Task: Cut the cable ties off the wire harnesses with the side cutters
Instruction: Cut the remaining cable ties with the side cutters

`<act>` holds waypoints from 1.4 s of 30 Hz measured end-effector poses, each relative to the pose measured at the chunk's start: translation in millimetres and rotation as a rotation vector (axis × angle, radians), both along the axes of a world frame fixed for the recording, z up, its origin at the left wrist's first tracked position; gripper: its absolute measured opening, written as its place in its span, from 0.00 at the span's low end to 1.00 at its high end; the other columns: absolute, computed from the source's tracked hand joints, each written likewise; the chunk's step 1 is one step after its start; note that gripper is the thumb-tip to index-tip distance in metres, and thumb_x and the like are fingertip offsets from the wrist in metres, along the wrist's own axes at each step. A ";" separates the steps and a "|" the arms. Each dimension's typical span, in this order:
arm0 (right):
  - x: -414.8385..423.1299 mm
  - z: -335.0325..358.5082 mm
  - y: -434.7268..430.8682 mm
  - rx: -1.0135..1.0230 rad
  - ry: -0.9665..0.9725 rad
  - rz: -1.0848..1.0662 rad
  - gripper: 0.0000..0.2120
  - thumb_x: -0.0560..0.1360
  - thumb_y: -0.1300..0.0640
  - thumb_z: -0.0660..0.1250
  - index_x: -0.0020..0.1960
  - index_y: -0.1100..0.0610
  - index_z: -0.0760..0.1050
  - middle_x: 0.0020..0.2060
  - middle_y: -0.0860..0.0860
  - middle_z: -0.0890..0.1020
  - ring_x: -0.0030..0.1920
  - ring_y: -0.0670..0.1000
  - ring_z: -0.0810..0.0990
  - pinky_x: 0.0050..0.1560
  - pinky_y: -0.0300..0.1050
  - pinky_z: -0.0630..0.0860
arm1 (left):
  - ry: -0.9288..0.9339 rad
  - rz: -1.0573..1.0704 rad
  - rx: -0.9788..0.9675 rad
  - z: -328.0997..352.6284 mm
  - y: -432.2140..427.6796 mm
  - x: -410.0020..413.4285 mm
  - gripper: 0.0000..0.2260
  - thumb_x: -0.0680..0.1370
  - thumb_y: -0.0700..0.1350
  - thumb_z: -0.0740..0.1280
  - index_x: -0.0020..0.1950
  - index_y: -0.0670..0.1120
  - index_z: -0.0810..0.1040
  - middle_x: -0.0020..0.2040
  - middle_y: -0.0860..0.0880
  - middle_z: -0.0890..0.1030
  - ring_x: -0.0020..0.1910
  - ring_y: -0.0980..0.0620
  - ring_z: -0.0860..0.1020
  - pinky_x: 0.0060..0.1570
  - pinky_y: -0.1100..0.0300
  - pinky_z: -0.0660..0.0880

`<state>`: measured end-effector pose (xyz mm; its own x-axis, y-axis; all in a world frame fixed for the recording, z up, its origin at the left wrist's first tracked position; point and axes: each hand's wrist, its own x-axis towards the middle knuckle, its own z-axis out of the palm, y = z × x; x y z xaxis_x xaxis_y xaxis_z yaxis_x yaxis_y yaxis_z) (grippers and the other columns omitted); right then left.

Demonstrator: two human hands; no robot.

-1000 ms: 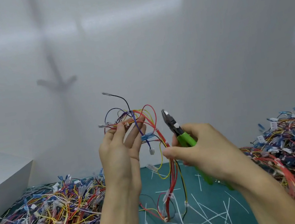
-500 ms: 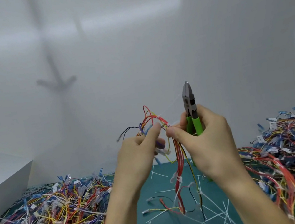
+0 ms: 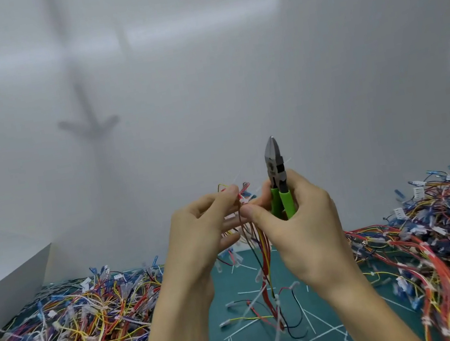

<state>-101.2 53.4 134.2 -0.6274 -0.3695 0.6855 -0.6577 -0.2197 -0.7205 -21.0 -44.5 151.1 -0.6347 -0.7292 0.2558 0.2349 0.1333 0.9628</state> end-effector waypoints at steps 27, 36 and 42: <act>-14.5 8.8 18.7 0.583 0.189 -0.091 0.28 0.76 0.32 0.49 0.41 0.54 0.74 0.35 0.52 0.79 0.41 0.58 0.81 0.47 0.55 0.77 | 0.228 0.022 -0.159 -6.8 0.5 -5.3 0.05 0.75 0.40 0.73 0.48 0.48 0.82 0.37 0.48 0.86 0.34 0.56 0.83 0.33 0.73 0.73; -13.7 10.0 18.7 0.559 0.199 -0.094 0.27 0.76 0.33 0.50 0.40 0.54 0.74 0.33 0.51 0.78 0.41 0.58 0.80 0.47 0.56 0.76 | 0.213 0.013 -0.172 -5.4 2.3 -4.4 0.04 0.75 0.40 0.73 0.48 0.47 0.83 0.37 0.49 0.86 0.33 0.58 0.83 0.31 0.74 0.72; -15.6 8.7 18.4 0.529 0.241 -0.138 0.30 0.74 0.31 0.50 0.39 0.56 0.74 0.30 0.53 0.76 0.37 0.58 0.75 0.39 0.51 0.71 | 0.213 -0.004 -0.172 -6.7 1.9 -6.3 0.04 0.75 0.39 0.73 0.48 0.46 0.83 0.38 0.49 0.86 0.36 0.56 0.84 0.36 0.72 0.74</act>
<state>-116.8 71.8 143.0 -0.5434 -0.6259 0.5594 -0.8133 0.2272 -0.5357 -27.3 -42.6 144.4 -0.5558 -0.6614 0.5037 0.4309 0.2889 0.8549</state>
